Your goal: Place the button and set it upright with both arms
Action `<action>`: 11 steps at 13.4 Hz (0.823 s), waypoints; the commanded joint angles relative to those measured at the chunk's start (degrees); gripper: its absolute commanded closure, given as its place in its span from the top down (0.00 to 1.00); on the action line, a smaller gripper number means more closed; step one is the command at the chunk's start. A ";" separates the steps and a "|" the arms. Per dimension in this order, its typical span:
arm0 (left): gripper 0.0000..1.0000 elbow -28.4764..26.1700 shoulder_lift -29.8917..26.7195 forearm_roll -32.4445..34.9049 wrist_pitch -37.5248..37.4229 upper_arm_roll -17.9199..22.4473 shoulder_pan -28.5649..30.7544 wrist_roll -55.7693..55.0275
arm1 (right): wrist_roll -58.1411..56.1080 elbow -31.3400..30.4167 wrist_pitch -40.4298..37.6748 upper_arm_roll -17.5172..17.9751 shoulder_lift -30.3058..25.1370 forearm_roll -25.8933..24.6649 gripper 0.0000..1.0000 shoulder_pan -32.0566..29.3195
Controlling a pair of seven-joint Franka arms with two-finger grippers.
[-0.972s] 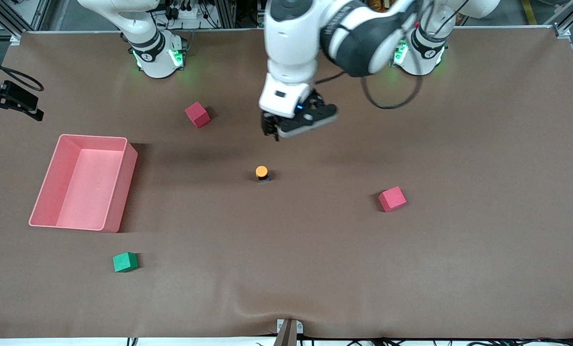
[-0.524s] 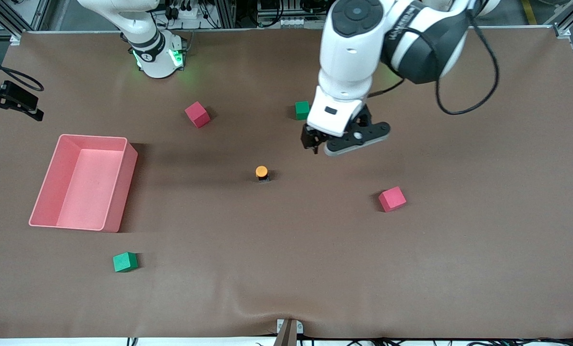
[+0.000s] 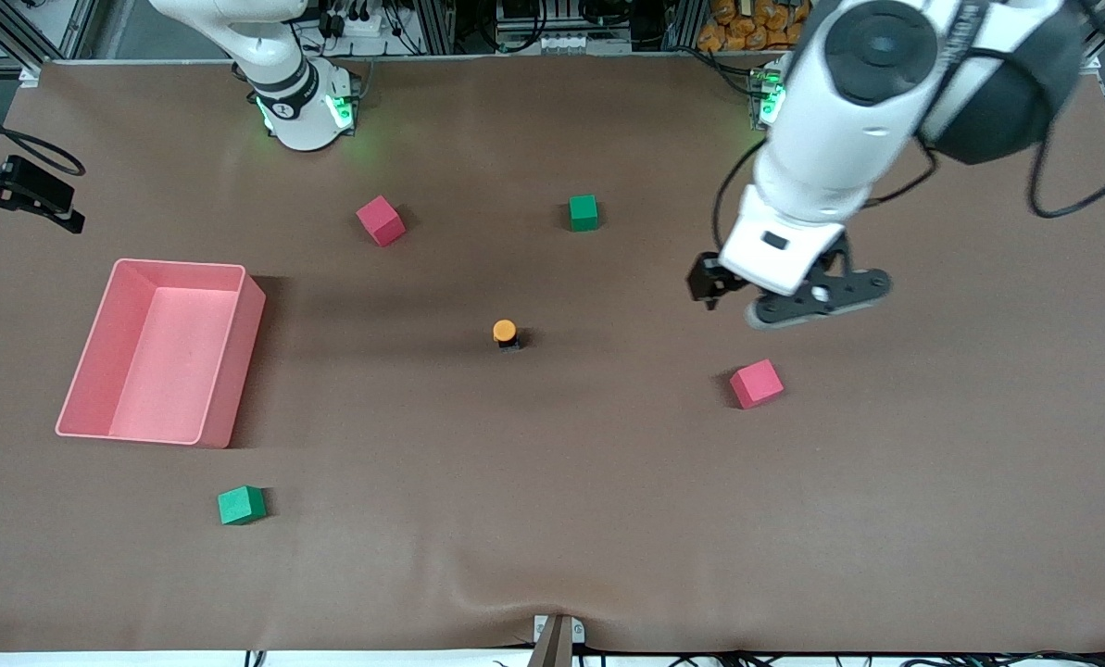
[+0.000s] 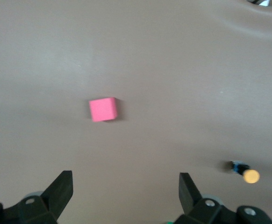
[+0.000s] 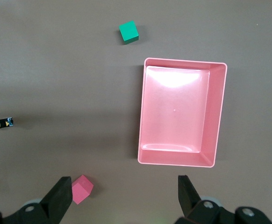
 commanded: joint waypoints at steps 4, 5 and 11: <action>1.00 -2.15 -5.16 -1.41 -2.63 -0.48 7.25 10.31 | -0.63 0.86 -0.41 0.72 0.38 0.23 1.00 -0.89; 1.00 -2.15 -5.43 -1.41 -2.80 -0.48 7.78 10.31 | -0.63 0.78 -0.41 0.72 0.29 0.23 1.00 -0.97; 1.00 -3.29 -6.83 -1.41 -4.39 -0.57 11.21 11.62 | -0.63 0.86 -0.41 0.72 0.29 0.23 1.00 -0.97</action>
